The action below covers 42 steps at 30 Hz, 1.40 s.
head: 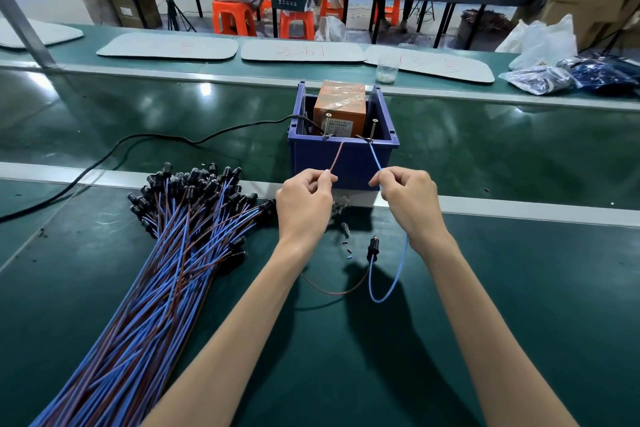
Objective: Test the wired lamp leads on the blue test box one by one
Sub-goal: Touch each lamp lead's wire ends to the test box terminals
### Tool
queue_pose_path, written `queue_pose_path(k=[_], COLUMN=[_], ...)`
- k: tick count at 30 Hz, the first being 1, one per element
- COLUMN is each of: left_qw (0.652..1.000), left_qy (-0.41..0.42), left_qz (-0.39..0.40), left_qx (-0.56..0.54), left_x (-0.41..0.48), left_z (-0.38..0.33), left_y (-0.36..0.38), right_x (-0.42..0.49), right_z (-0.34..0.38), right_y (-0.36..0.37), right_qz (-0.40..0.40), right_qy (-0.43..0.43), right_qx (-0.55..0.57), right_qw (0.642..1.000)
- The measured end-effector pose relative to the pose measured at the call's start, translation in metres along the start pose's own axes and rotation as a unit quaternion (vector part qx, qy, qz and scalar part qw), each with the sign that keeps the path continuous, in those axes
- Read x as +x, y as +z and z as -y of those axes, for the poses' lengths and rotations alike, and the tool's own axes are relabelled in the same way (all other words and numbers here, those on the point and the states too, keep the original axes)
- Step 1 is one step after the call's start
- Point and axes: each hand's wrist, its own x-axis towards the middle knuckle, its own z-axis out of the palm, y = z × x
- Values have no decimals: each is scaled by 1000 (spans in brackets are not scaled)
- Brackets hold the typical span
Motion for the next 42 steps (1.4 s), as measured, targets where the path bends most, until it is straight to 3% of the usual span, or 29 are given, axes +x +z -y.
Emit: queue_pose_path(k=[4, 7, 12, 16, 18, 20, 22, 25, 27, 29, 33, 35, 38, 40, 42], left_qw=[998, 996, 994, 957, 934, 935, 945, 890, 848, 835, 866, 881, 892, 899, 904], left_qy=[-22, -55, 7, 44, 68, 86, 115, 157, 121, 96, 132, 171, 226, 252, 278], left_qz=[-41, -20, 107, 270, 301, 245, 132, -15, -3, 26, -9, -34, -44, -30, 2], left_qx=[-30, -67, 19, 99, 182, 240, 278, 429, 516, 541, 483, 441, 389, 358, 324], left_x=[2, -6, -53, -80, -78, -67, -47, -13, 4, 10, 8, 6, 1, -5, -12], left_z=[0, 1, 2, -1, -1, 2, 9, 28, 40, 50, 56, 55, 46, 38, 33], left_y=[-4, -6, 10, 8, -5, -25, -50, -80, -89, -91, -89, -87, -79, -69, -57], right_x=[-5, -18, -61, -71, -72, -68, -61, -49, -39, -30, -39, -49, -71, -75, -68], right_z=[0, -4, -14, -20, -28, -41, -57, -80, -86, -93, -82, -74, -66, -64, -62], right_y=[-2, -1, 11, 3, -9, -28, -55, -91, -102, -105, -81, -56, -10, 8, 12], right_qz=[-29, -23, 85, 3, -25, -54, -80, -91, -84, -93, -102, -82, 27, 50, 37], right_qy=[18, 59, 167, 221, 229, 250, 270, 282, 286, 286, 165, 24, -129, -181, -166], right_qx=[38, 115, 277, 305, 286, 289, 266, 185, 39, -153, -430, -419, -332, -335, -346], right_qw=[999, 991, 943, 926, 930, 923, 922, 937, 954, 941, 882, 904, 934, 923, 923])
